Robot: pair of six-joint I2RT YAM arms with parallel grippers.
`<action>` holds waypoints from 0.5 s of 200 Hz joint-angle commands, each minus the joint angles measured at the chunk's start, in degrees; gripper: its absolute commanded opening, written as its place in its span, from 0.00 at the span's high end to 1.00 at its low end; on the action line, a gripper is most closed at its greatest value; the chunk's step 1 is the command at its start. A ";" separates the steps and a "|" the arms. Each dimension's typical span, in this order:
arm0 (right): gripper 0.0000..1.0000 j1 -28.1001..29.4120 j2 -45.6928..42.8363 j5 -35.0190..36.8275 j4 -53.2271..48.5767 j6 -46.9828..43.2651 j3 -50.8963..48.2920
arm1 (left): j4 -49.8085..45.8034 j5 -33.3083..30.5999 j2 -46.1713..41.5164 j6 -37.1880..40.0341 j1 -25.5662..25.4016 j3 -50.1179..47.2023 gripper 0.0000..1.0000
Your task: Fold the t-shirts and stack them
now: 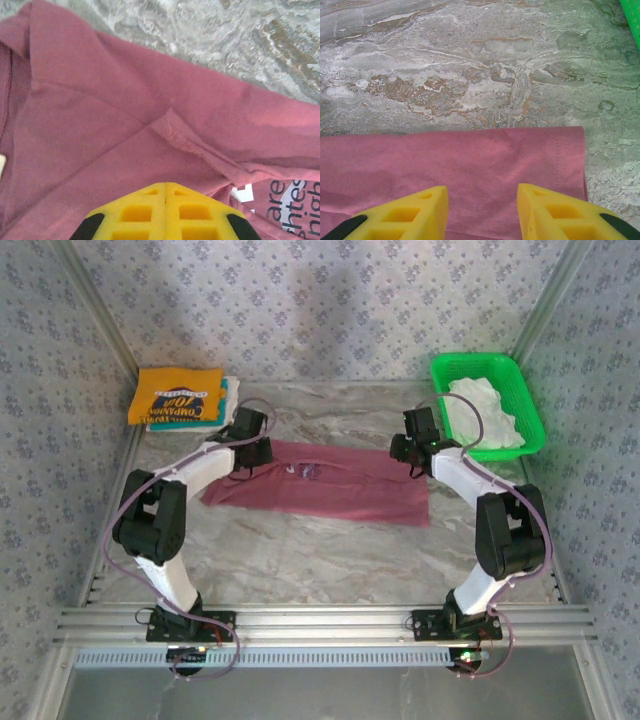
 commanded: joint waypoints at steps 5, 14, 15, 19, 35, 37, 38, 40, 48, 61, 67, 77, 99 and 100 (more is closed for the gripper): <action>0.57 -0.58 1.22 -1.29 0.65 -0.34 -0.73 | 3.75 -0.94 -0.66 -4.44 -1.75 -3.42 1.00; 0.57 -0.65 1.50 -1.73 0.63 -0.34 -0.57 | 3.29 -0.20 0.13 -4.22 -1.69 -2.83 0.93; 0.57 -0.62 1.54 -1.80 0.63 -0.34 -0.56 | 3.18 -0.23 0.22 -4.16 -1.68 -2.74 0.92; 0.57 -0.59 1.58 -1.98 0.66 -0.34 -0.42 | 2.68 -0.39 0.44 -3.83 -1.67 -2.22 0.87; 0.57 -0.55 1.81 -2.33 0.75 -0.58 -0.25 | 1.02 -1.45 0.71 -2.47 -1.31 0.18 0.79; 0.57 -0.54 1.84 -2.42 0.74 -0.71 -0.22 | 0.97 -1.29 0.67 -2.30 -1.20 0.46 0.78; 0.57 -0.52 1.80 -2.49 0.77 -0.74 -0.21 | 0.96 -1.22 0.62 -2.23 -1.17 0.54 0.77; 0.57 -0.49 1.79 -2.61 0.79 -0.88 -0.21 | 0.96 -1.01 0.58 -2.14 -1.04 0.77 0.75; 0.56 -0.29 1.59 -3.38 1.27 -2.00 -0.29 | 0.96 -0.19 0.20 -1.71 -0.43 1.72 0.70; 0.54 0.57 1.21 -4.99 2.10 -5.03 -0.40 | 1.05 0.79 -0.54 -0.67 0.50 2.97 0.64; 0.53 1.11 1.19 -5.03 1.94 -6.08 -0.17 | 1.15 0.87 -0.86 -0.06 0.97 3.32 0.57; 0.52 1.82 1.44 -6.63 1.61 -7.98 0.46 | 1.15 2.48 -0.57 1.32 2.40 4.19 0.55; 0.51 3.50 2.14 -6.65 0.27 -9.93 1.98 | -3.74 5.34 3.05 2.61 6.21 9.36 0.57; 0.51 3.56 2.22 -6.67 0.27 -9.92 1.99 | -3.99 5.26 3.26 2.64 6.27 9.51 0.57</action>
